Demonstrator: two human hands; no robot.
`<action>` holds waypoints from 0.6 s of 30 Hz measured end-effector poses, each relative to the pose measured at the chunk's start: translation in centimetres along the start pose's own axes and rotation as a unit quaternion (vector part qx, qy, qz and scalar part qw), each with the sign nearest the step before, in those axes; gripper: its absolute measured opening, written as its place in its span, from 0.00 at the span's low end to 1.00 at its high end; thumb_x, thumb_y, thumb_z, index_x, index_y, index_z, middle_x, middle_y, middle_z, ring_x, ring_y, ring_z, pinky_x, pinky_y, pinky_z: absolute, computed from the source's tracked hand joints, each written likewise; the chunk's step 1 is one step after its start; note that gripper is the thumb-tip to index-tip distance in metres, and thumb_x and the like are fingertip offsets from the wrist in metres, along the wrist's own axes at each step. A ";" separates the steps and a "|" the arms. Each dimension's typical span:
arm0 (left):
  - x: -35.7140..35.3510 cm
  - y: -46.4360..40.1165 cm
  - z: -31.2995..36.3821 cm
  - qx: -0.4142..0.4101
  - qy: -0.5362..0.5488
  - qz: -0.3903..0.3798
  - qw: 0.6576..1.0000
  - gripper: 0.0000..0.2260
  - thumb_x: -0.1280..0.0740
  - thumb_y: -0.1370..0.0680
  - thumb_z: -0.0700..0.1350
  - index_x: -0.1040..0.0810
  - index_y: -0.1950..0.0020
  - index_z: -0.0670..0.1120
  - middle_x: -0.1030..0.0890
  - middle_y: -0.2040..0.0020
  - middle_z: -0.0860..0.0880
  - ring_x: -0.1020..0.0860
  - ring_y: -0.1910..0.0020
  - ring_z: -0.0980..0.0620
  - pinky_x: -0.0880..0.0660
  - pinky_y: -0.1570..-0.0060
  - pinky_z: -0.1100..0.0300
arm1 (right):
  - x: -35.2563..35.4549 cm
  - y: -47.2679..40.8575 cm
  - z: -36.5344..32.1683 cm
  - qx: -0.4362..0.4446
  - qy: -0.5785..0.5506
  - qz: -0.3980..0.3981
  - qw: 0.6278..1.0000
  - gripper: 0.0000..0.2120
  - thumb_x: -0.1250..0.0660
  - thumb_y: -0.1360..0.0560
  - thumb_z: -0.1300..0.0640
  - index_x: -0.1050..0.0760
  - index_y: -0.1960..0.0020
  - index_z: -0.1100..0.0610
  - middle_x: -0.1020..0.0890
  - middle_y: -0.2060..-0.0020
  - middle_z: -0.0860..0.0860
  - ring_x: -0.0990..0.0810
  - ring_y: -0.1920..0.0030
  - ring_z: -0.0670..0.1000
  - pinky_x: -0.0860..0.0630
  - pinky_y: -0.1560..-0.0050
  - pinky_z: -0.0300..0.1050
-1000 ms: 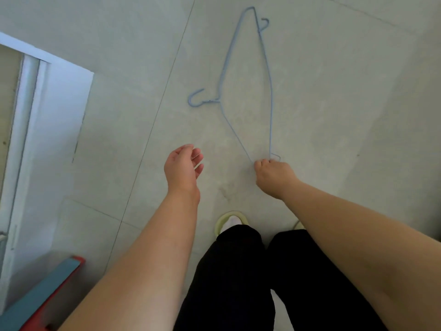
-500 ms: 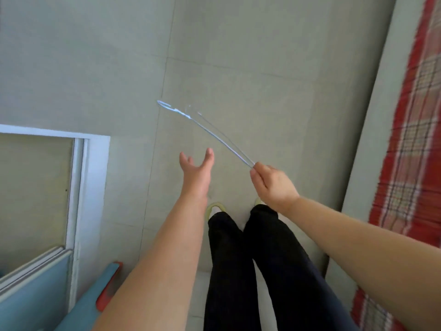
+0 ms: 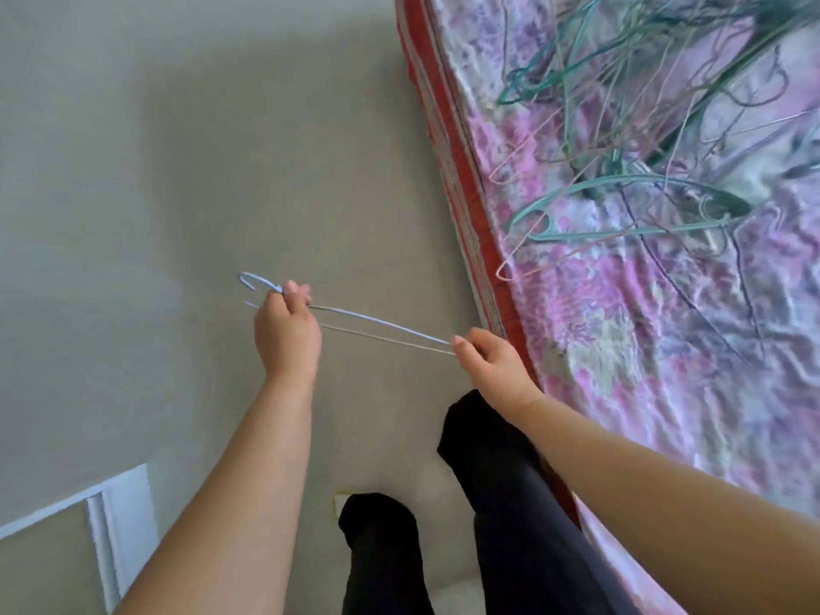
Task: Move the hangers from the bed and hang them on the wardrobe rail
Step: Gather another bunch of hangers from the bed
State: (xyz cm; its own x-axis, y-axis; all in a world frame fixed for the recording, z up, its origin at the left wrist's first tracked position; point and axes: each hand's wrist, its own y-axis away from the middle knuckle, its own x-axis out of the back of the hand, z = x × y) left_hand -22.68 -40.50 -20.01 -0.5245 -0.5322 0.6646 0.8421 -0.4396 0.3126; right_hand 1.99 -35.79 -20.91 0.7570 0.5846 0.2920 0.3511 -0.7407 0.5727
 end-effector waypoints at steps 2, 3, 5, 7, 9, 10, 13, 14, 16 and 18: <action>-3.5 1.6 4.9 -0.083 -0.051 0.027 0.995 0.15 0.48 0.17 0.47 0.28 0.60 0.46 0.15 0.53 0.45 0.22 0.50 0.41 0.28 0.49 0.51 | 4.5 -1.5 0.0 -0.024 -0.031 0.042 0.998 0.12 0.36 0.22 0.50 0.32 0.60 0.54 0.29 0.69 0.46 0.30 0.73 0.44 0.28 0.69 0.40; -5.4 2.5 7.4 -0.115 -0.066 0.032 0.991 0.16 0.48 0.17 0.46 0.28 0.60 0.45 0.15 0.57 0.43 0.23 0.52 0.39 0.29 0.51 0.50 | 6.9 -2.5 0.1 -0.033 -0.048 0.068 0.996 0.09 0.36 0.22 0.51 0.31 0.57 0.54 0.27 0.66 0.46 0.28 0.74 0.41 0.28 0.71 0.35; -9.4 4.1 11.8 -0.163 -0.098 0.014 0.982 0.16 0.47 0.17 0.45 0.26 0.59 0.40 0.16 0.61 0.41 0.24 0.54 0.37 0.31 0.53 0.49 | 11.9 -4.5 0.5 -0.063 -0.093 0.123 0.986 0.06 0.35 0.22 0.53 0.31 0.53 0.54 0.25 0.60 0.48 0.25 0.75 0.40 0.26 0.70 0.34; -13.2 5.3 15.3 -0.188 -0.133 -0.013 0.973 0.16 0.47 0.17 0.46 0.26 0.56 0.38 0.17 0.61 0.40 0.23 0.55 0.37 0.30 0.51 0.48 | 16.7 -6.2 1.2 -0.098 -0.156 0.161 0.970 0.11 0.34 0.23 0.52 0.32 0.47 0.56 0.26 0.54 0.50 0.23 0.71 0.45 0.22 0.66 0.40; -16.4 6.3 18.2 -0.194 -0.161 -0.032 0.967 0.16 0.47 0.17 0.47 0.26 0.52 0.39 0.17 0.58 0.39 0.22 0.54 0.37 0.32 0.48 0.49 | 21.0 -7.7 1.7 -0.113 -0.202 0.199 0.952 0.17 0.33 0.23 0.51 0.34 0.41 0.58 0.26 0.53 0.52 0.21 0.67 0.48 0.23 0.64 0.41; -17.9 6.8 19.5 -0.196 -0.166 -0.039 0.966 0.15 0.47 0.17 0.48 0.26 0.50 0.40 0.17 0.56 0.39 0.22 0.54 0.36 0.33 0.48 0.49 | 22.8 -8.4 1.9 -0.114 -0.216 0.221 0.944 0.20 0.33 0.23 0.52 0.35 0.38 0.59 0.25 0.52 0.53 0.21 0.63 0.49 0.23 0.62 0.41; -21.9 8.1 22.5 -0.208 -0.162 -0.080 0.961 0.10 0.43 0.18 0.49 0.27 0.48 0.43 0.17 0.54 0.42 0.21 0.54 0.37 0.30 0.52 0.49 | 26.7 -10.4 2.7 -0.113 -0.228 0.274 0.928 0.27 0.33 0.24 0.51 0.39 0.32 0.61 0.26 0.46 0.55 0.23 0.50 0.53 0.24 0.51 0.48; -23.2 8.6 23.3 -0.206 -0.159 -0.100 0.960 0.09 0.41 0.19 0.50 0.28 0.48 0.44 0.17 0.56 0.44 0.21 0.55 0.38 0.29 0.54 0.50 | 27.6 -10.9 3.1 -0.119 -0.222 0.289 0.924 0.29 0.33 0.24 0.49 0.39 0.30 0.61 0.27 0.45 0.54 0.24 0.49 0.52 0.26 0.50 0.48; -25.7 9.2 24.5 -0.182 -0.143 -0.133 0.964 0.09 0.37 0.21 0.51 0.26 0.48 0.46 0.19 0.59 0.47 0.21 0.56 0.41 0.29 0.59 0.54 | 29.0 -11.4 3.9 -0.134 -0.206 0.318 0.916 0.34 0.31 0.26 0.45 0.41 0.29 0.59 0.28 0.42 0.53 0.26 0.49 0.49 0.28 0.50 0.45; -27.9 9.4 25.6 -0.146 -0.136 -0.153 0.968 0.09 0.37 0.22 0.50 0.23 0.47 0.47 0.21 0.60 0.49 0.21 0.56 0.42 0.34 0.62 0.58 | 29.8 -11.7 4.9 -0.142 -0.184 0.328 0.916 0.38 0.29 0.28 0.44 0.42 0.27 0.60 0.30 0.38 0.55 0.26 0.45 0.49 0.29 0.44 0.45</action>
State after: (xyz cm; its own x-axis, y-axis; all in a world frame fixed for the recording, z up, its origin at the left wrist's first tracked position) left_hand 3.11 -11.24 -18.27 -0.6575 -0.1522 0.7379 0.5602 -0.7538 0.3436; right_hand 23.15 -11.33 -22.71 0.9067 -0.1445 0.3962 -0.3631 -0.7454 0.5591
